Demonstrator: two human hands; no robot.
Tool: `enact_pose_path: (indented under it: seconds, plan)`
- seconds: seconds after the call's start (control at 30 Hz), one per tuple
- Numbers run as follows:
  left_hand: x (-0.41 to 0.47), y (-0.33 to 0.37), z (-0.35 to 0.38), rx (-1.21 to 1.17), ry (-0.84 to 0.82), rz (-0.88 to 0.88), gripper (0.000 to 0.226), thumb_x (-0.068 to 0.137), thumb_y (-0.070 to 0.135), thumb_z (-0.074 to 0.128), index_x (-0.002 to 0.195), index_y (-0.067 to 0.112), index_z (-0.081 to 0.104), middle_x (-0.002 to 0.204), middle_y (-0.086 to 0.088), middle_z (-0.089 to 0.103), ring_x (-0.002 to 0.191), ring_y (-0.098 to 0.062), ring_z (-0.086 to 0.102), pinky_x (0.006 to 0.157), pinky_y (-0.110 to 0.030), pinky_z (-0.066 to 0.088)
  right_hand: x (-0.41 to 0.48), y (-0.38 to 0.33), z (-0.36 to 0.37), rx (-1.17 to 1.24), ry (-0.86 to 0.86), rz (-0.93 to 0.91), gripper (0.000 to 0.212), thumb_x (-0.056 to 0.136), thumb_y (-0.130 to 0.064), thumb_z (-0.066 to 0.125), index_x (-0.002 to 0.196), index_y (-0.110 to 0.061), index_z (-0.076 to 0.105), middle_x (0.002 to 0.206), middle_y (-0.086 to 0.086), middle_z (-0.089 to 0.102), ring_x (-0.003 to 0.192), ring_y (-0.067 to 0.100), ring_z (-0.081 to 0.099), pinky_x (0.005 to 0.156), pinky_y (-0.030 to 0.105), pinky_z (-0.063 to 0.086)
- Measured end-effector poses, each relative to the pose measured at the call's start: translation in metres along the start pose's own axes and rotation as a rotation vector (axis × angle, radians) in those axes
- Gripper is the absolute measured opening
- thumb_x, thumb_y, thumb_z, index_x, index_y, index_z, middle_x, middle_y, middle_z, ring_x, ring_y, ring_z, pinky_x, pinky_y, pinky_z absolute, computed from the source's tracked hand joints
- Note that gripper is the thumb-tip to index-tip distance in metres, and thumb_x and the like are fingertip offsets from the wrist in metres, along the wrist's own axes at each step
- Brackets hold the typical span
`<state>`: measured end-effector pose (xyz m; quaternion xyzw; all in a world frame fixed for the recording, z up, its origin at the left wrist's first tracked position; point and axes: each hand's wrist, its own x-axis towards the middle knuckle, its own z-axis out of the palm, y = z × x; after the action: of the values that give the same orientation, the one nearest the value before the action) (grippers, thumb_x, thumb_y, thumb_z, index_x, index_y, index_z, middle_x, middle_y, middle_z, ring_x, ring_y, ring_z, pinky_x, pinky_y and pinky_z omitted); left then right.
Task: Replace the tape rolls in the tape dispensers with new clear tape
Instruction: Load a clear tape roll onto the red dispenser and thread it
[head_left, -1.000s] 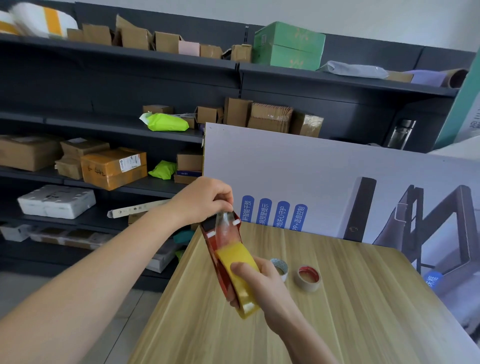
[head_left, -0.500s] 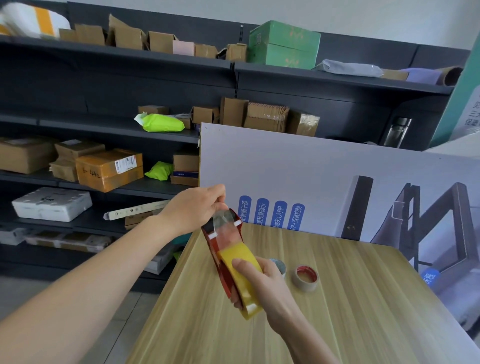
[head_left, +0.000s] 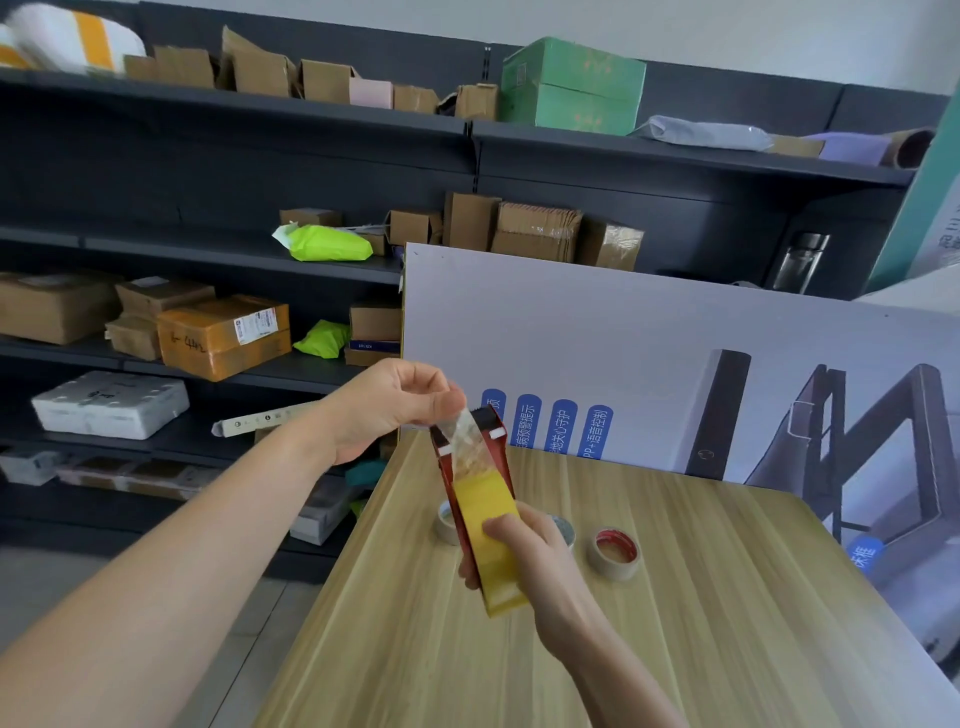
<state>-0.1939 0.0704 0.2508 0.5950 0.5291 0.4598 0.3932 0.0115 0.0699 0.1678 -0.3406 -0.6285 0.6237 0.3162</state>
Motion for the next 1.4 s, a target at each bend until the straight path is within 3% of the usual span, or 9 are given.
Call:
enact_pose_path:
  seconds: [0.13,0.23,0.37,0.53,0.67,0.77,1.0,1.2,1.4]
  plan:
    - [0.002,-0.004,0.005,0.034,0.08,-0.086,0.064,0.045,0.075,0.073,0.07,0.016,0.061,0.118,-0.01,0.068,0.113,-0.021,0.06,0.102,-0.042,0.043,-0.005,0.005,-0.001,0.029,-0.054,-0.028,0.048,0.083,-0.04,0.057,0.109,0.0,0.06,0.08,0.014,0.074,0.07,0.022,0.068,0.069,0.026,0.055]
    - [0.002,-0.004,0.012,-0.041,0.061,-0.134,0.041,0.07,0.047,0.066,0.079,0.008,0.058,0.115,-0.022,0.067,0.104,-0.033,0.065,0.089,-0.043,0.055,-0.007,0.006,0.002,0.079,-0.044,-0.017,0.062,0.084,-0.049,0.058,0.108,0.008,0.059,0.077,0.017,0.073,0.068,0.026,0.068,0.072,0.035,0.057]
    - [0.0,0.003,0.018,-0.041,0.085,-0.067,0.033,0.066,0.041,0.072,0.061,0.013,0.055,0.11,-0.024,0.068,0.099,-0.034,0.066,0.082,-0.045,0.054,-0.006,0.004,0.0,0.096,-0.034,0.025,0.075,0.083,-0.058,0.058,0.102,0.014,0.06,0.076,0.024,0.072,0.067,0.031,0.067,0.075,0.044,0.056]
    - [0.002,0.018,0.025,0.179,0.011,0.031,0.031,0.075,0.035,0.073,0.071,0.007,0.06,0.091,-0.02,0.072,0.08,-0.026,0.066,0.076,-0.036,0.053,-0.005,0.008,0.0,0.047,-0.007,0.09,0.056,0.089,-0.055,0.055,0.101,-0.001,0.063,0.07,0.011,0.074,0.066,0.019,0.07,0.079,0.038,0.055]
    - [0.004,0.035,0.029,0.598,0.008,0.185,0.022,0.086,0.03,0.067,0.074,0.013,0.062,0.071,0.0,0.068,0.066,-0.013,0.061,0.068,-0.032,0.051,-0.004,0.011,-0.007,0.053,0.029,0.109,0.013,0.097,-0.027,0.054,0.085,-0.021,0.054,0.05,-0.011,0.068,0.049,0.002,0.064,0.054,0.016,0.05]
    - [0.006,0.041,0.03,0.894,0.016,0.369,0.019,0.088,0.029,0.063,0.076,0.015,0.062,0.08,0.001,0.07,0.074,-0.016,0.063,0.07,-0.037,0.052,-0.007,0.005,-0.002,0.077,0.026,0.089,0.021,0.094,-0.035,0.06,0.087,-0.015,0.059,0.055,-0.004,0.068,0.051,0.008,0.064,0.053,0.018,0.052]
    - [0.022,0.022,0.033,1.405,0.296,1.119,0.031,0.09,0.041,0.052,0.079,0.012,0.05,0.053,-0.002,0.051,0.037,-0.016,0.044,0.035,-0.023,0.037,-0.006,-0.004,-0.002,0.1,-0.012,-0.01,0.042,0.081,-0.039,0.059,0.088,0.002,0.065,0.059,0.007,0.065,0.049,0.019,0.056,0.056,0.027,0.051]
    - [0.035,0.017,0.022,1.477,0.316,1.147,0.033,0.09,0.046,0.05,0.082,0.016,0.036,0.049,0.001,0.046,0.038,-0.012,0.03,0.039,-0.019,0.024,-0.008,-0.008,-0.01,0.073,-0.001,0.005,0.034,0.082,-0.035,0.061,0.081,0.0,0.063,0.057,0.006,0.064,0.049,0.017,0.057,0.051,0.022,0.05]
    - [0.043,0.007,0.012,1.508,0.35,1.104,0.036,0.097,0.048,0.036,0.083,0.015,0.038,0.051,0.0,0.047,0.035,-0.017,0.042,0.033,-0.025,0.036,-0.004,-0.01,-0.011,0.024,0.025,0.022,0.041,0.08,-0.034,0.062,0.095,0.004,0.066,0.065,0.007,0.069,0.054,0.017,0.062,0.052,0.022,0.051]
